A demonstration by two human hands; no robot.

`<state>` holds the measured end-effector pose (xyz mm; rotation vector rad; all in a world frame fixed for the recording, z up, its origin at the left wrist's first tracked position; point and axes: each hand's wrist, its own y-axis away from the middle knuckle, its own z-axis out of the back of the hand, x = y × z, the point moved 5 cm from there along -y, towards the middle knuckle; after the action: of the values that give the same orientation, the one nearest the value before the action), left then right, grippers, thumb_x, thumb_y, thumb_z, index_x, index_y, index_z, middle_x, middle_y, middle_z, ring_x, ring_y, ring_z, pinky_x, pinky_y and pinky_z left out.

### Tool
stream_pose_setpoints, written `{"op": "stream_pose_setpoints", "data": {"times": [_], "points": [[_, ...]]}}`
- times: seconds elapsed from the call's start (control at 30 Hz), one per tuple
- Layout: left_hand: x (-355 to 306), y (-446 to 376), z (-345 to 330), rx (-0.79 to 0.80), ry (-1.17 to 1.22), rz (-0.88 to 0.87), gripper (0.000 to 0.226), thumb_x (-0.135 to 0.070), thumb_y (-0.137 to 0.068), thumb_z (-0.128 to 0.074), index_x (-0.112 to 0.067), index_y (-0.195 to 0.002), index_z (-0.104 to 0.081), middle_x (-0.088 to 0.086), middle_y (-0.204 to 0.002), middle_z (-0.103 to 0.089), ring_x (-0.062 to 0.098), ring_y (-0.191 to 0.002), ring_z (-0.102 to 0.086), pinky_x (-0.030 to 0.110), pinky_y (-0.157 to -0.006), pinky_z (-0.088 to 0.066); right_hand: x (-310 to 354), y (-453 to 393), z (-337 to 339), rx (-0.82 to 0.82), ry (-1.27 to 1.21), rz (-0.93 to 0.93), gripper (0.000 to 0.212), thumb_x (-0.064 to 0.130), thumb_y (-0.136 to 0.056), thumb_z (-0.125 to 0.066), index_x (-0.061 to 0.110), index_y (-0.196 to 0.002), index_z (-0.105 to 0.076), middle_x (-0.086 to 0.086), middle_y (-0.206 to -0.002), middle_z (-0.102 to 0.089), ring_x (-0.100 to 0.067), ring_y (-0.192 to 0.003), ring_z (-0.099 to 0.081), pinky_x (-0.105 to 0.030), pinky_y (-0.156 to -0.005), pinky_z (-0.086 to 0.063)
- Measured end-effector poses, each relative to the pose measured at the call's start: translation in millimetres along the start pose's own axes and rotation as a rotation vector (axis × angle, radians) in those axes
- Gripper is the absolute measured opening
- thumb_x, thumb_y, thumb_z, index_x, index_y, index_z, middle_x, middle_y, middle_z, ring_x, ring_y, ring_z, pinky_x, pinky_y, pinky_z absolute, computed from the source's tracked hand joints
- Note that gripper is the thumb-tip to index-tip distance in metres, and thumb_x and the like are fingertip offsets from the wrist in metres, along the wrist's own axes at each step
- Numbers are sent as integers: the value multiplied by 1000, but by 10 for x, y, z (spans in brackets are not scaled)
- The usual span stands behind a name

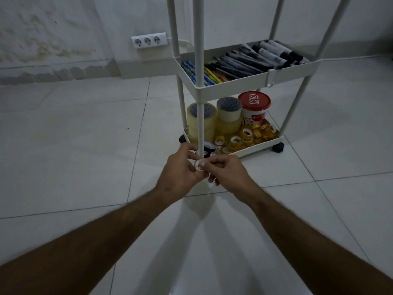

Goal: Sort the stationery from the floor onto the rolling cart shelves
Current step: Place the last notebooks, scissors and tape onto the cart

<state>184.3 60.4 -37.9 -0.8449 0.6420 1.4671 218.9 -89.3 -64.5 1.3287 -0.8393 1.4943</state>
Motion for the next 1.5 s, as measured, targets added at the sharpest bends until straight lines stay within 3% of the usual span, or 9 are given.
{"op": "stream_pose_setpoints", "data": {"times": [0.17, 0.3, 0.43, 0.53, 0.7, 1.1, 1.2, 1.33, 1.5], "points": [[-98, -22, -37, -22, 62, -19, 64, -20, -75, -88, -22, -129, -54, -9, -116, -63, 6, -84, -66, 24, -72, -59, -45, -118, 260, -209, -94, -22, 13, 26, -91, -72, 14, -90, -79, -5, -77, -74, -13, -62, -61, -31, -55, -48], [-26, -2, 19, -52, 62, 6, 53, -22, -79, -85, -21, -125, -59, -9, -113, -65, 8, -86, -66, 22, -72, -58, -155, -423, 590, -434, 101, -49, 23, 32, -88, -73, 10, -81, -77, 8, -61, -63, -6, -56, -52, -27, -59, -43], [84, 32, 77, -65, 42, 46, 44, -24, -80, -84, -24, -118, -62, -9, -112, -65, 11, -89, -65, 14, -66, -53, -132, -736, 648, -402, 417, -19, 33, 32, -90, -69, 8, -67, -69, -5, -64, -65, -21, -63, -60, -33, -58, -47], [133, 67, 116, -53, 10, 56, 41, -24, -81, -84, -25, -116, -63, -10, -113, -64, 10, -91, -64, 15, -68, -51, -168, -778, 629, -382, 556, -56, 44, 28, -90, -69, 12, -54, -51, -2, -52, -48, -16, -50, -45, -27, -49, -30], [207, 150, 270, -5, -63, 26, 36, -24, -83, -82, -21, -114, -64, -6, -111, -64, 9, -90, -65, 31, -77, -59, -248, -478, 490, -442, 527, 32, 19, 16, -92, -62, 4, -81, -72, -7, -76, -69, -21, -71, -62, -27, -64, -44], [890, 1142, 1686, 169, -303, 166, 25, -29, -84, -80, -25, -104, -67, -12, -102, -66, 5, -87, -64, 20, -70, -55, 279, 411, -1400, 158, 544, 225, 9, 25, -89, -69, 23, -81, -74, 15, -75, -69, 6, -65, -60, -9, -57, -40], [1429, 1512, 1977, 277, -467, 299, 39, -31, -84, -79, -23, -119, -65, -6, -114, -62, 10, -97, -60, 14, -73, -48, 460, 400, -1875, 359, 614, 280, 11, 26, -91, -67, 21, -84, -74, 12, -80, -70, 2, -70, -63, -16, -62, -46], [2139, 1970, 2074, 408, -639, 434, 69, -50, -69, -75, -22, -130, -60, 4, -128, -56, 25, -118, -53, 35, -100, -46, 544, 397, -2467, 610, 808, 288, 13, 25, -91, -65, 18, -87, -74, 7, -85, -72, -7, -77, -67, -28, -72, -56], [2241, 2064, 1989, 377, -593, 351, 47, -31, -78, -82, -19, -120, -65, -1, -110, -53, 9, -92, -50, 25, -82, -45, 484, 445, -2808, 660, 870, 294, 12, 23, -91, -63, 18, -88, -74, 6, -86, -72, -9, -79, -67, -30, -74, -56]]}}
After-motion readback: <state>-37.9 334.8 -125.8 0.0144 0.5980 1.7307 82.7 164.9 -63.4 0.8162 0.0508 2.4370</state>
